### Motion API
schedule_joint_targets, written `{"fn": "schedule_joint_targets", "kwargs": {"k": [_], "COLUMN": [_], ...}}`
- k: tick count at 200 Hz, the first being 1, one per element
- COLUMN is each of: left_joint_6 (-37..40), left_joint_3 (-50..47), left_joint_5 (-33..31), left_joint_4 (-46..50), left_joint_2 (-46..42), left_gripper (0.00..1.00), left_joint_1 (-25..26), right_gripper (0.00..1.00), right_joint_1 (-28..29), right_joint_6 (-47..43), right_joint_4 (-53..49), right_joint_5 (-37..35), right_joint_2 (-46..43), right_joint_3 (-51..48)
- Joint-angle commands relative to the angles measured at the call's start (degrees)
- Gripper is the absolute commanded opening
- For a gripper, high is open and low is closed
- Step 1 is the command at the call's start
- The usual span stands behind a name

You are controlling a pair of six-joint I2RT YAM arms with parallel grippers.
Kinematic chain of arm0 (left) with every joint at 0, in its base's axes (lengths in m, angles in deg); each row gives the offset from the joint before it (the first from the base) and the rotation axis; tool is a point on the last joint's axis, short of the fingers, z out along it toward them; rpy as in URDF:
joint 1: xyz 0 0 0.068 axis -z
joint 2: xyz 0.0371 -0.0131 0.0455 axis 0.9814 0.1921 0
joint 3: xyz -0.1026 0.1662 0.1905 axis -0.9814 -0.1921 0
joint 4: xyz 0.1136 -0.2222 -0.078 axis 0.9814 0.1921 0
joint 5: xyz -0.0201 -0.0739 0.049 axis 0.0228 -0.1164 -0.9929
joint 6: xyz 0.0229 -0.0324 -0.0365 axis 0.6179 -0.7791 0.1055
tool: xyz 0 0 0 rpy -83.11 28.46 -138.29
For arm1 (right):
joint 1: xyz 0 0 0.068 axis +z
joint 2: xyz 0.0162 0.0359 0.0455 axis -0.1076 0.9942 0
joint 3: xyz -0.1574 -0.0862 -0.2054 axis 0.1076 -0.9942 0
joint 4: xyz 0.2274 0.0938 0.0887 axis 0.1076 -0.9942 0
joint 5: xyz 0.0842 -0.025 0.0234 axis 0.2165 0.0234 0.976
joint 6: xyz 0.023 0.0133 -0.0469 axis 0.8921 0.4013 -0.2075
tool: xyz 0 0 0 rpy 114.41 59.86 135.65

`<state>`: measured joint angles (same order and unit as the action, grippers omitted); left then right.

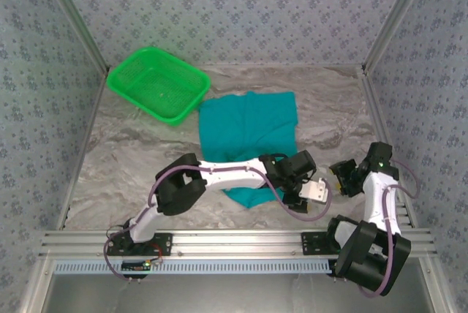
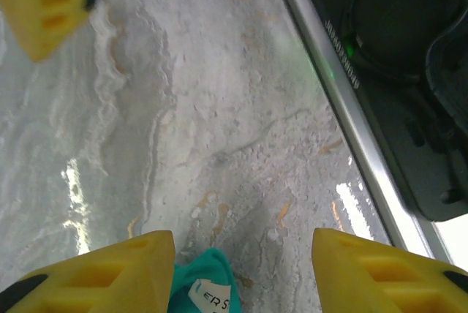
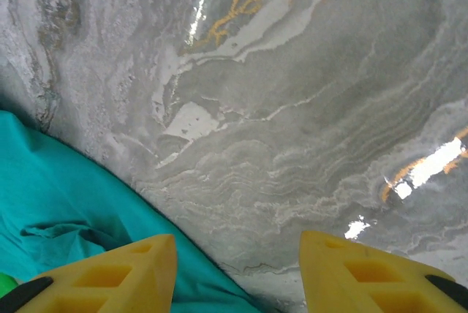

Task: Fold the inside-out t-shirt

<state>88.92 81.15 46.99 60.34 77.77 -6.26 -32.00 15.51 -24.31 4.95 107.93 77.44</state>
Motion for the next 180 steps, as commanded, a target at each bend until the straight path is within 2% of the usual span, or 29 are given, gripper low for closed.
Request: {"fn": "schedule_joint_targets", "kwargs": {"k": [1,23,36,61,77,96,128,180], "left_joint_6": [2.26,1.85,1.42,1.17,0.99,0.79,1.66,0.72], "left_joint_3": [0.58,-0.67,-2.23,-5.02,-7.20,-8.52,-7.06,-4.93], "left_joint_5": [-2.95,-7.39,-12.16,-18.13,-18.03,-17.32,-15.83,-15.86], "left_joint_4": [2.26,0.45,-2.86,-7.86,-10.71,-12.71,-12.09,-12.49], "left_joint_2": [1.12,1.65,1.62,0.26,-1.24,-2.57,-2.91,0.40], "left_gripper": [0.53,0.53,0.52,0.47,0.45,0.49,0.51,0.57], "left_joint_1": [0.30,0.68,0.91,1.40,1.41,1.46,1.34,1.73], "right_gripper": [0.50,0.50,0.50,0.50,0.50,0.50,0.50,0.50], "right_joint_1": [-0.46,-0.80,-0.89,-0.89,-0.86,-0.80,-0.87,-0.81], "right_joint_6": [-2.37,-2.68,-2.99,-3.03,-3.03,-4.94,-5.83,-6.28], "right_joint_4": [1.90,2.70,3.01,3.49,3.53,3.51,3.24,3.98], "right_joint_5": [1.54,1.05,1.01,1.14,1.40,1.41,1.58,1.87], "right_joint_2": [0.20,0.93,1.58,1.79,1.82,1.87,2.29,3.40], "right_joint_3": [0.54,0.25,0.22,-0.53,-0.93,-1.26,-1.18,-1.26]}}
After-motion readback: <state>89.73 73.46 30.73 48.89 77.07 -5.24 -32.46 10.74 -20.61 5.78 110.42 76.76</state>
